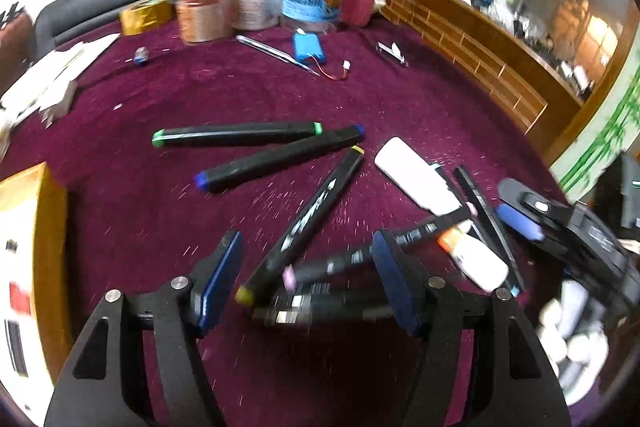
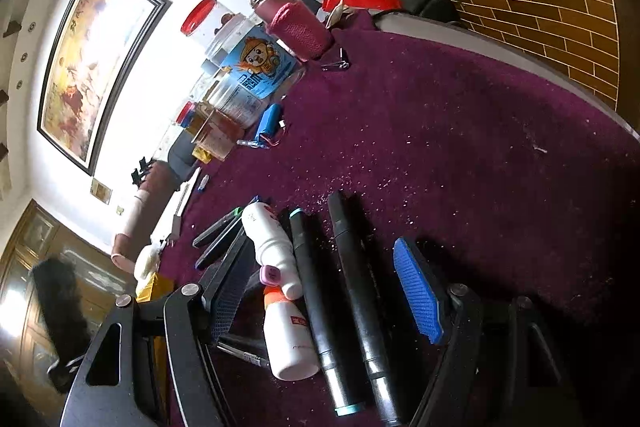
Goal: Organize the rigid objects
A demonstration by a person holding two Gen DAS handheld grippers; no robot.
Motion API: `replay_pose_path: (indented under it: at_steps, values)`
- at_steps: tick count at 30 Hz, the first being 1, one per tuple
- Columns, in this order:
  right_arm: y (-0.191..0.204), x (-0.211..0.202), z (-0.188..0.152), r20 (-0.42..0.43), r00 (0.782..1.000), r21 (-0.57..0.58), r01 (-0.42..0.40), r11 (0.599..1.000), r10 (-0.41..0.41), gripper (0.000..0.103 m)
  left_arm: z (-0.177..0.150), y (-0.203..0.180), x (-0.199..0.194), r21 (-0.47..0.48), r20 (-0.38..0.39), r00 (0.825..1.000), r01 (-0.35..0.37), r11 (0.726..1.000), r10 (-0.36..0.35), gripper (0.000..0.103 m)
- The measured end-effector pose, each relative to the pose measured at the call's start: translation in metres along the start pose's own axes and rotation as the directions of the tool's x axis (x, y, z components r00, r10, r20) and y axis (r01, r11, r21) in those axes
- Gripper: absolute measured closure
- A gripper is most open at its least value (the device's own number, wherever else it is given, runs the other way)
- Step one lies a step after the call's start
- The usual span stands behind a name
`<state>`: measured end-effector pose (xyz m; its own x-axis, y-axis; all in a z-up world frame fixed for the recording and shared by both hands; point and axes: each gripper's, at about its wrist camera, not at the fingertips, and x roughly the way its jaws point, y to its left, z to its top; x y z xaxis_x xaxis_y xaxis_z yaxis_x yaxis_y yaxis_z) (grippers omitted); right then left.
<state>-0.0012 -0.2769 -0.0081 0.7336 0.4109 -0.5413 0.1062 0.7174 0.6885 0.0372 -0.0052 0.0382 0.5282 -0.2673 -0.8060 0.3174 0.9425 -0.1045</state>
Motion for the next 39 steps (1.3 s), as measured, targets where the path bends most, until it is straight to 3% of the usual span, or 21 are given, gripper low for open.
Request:
replay_pose_path:
  at_steps: [3,5,6,7,10,16,19,21,22,23,27,30,34,39]
  values:
    - [0.001,0.001,-0.001,-0.009,1.0,-0.009,-0.008,1.0,0.008,0.036,0.009,-0.008,0.025,0.043,-0.04,0.999,-0.03,0.999,0.031,0.041]
    - [0.0,0.001,-0.002,-0.011,1.0,-0.01,-0.01,1.0,0.01,0.036,0.014,-0.01,0.039,0.07,-0.066,0.996,-0.055,0.996,0.06,0.064]
    - [0.001,0.001,-0.002,-0.012,1.0,-0.011,-0.009,1.0,0.009,0.036,0.014,-0.009,0.043,0.073,-0.071,0.994,-0.072,0.995,0.077,0.067]
    - [0.001,0.002,-0.002,-0.013,1.0,-0.011,-0.008,1.0,0.008,0.036,0.013,-0.007,0.041,0.07,-0.056,0.996,-0.07,0.995,0.074,0.079]
    - [0.001,0.002,-0.002,-0.016,1.0,-0.015,-0.004,1.0,0.003,0.036,0.003,0.0,0.032,0.068,-0.058,0.997,-0.047,0.997,0.051,0.086]
    - [0.003,0.004,-0.003,-0.019,1.0,-0.024,0.0,1.0,-0.001,0.034,-0.015,0.009,0.016,0.028,-0.087,0.996,-0.02,0.999,0.023,0.085]
    - [0.004,0.005,-0.003,-0.021,1.0,-0.031,0.003,1.0,-0.003,0.033,-0.012,-0.003,0.022,0.067,-0.057,0.997,-0.042,0.997,0.045,0.065]
    - [0.004,0.005,-0.003,-0.021,1.0,-0.032,0.003,0.999,-0.004,0.033,-0.011,-0.013,0.025,0.106,-0.037,0.996,-0.071,0.992,0.075,0.064]
    - [0.004,0.005,-0.003,-0.021,1.0,-0.033,0.003,0.999,-0.004,0.033,-0.011,-0.016,0.026,0.117,-0.029,0.996,-0.082,0.99,0.086,0.072]
    - [0.004,0.005,-0.003,-0.021,1.0,-0.033,0.004,0.999,-0.004,0.033,-0.011,-0.016,0.025,0.107,-0.03,0.997,-0.064,0.992,0.068,0.084]
    - [0.005,0.006,-0.003,-0.022,1.0,-0.041,0.006,0.999,-0.007,0.032,-0.015,-0.002,0.009,0.038,-0.021,1.0,0.007,0.999,-0.006,0.087]
    - [0.005,0.006,-0.003,-0.022,1.0,-0.043,0.006,0.999,-0.007,0.032,-0.022,0.01,-0.021,-0.029,0.031,0.995,0.091,0.995,-0.091,0.087]
    - [0.005,0.006,-0.003,-0.022,1.0,-0.043,0.007,0.999,-0.008,0.032,-0.036,0.028,-0.065,-0.116,0.125,0.97,0.225,0.967,-0.21,0.087]
    - [0.005,0.006,-0.003,-0.021,1.0,-0.045,0.009,0.999,-0.01,0.032,-0.055,0.046,-0.111,-0.164,0.242,0.929,0.325,0.931,-0.281,0.087]
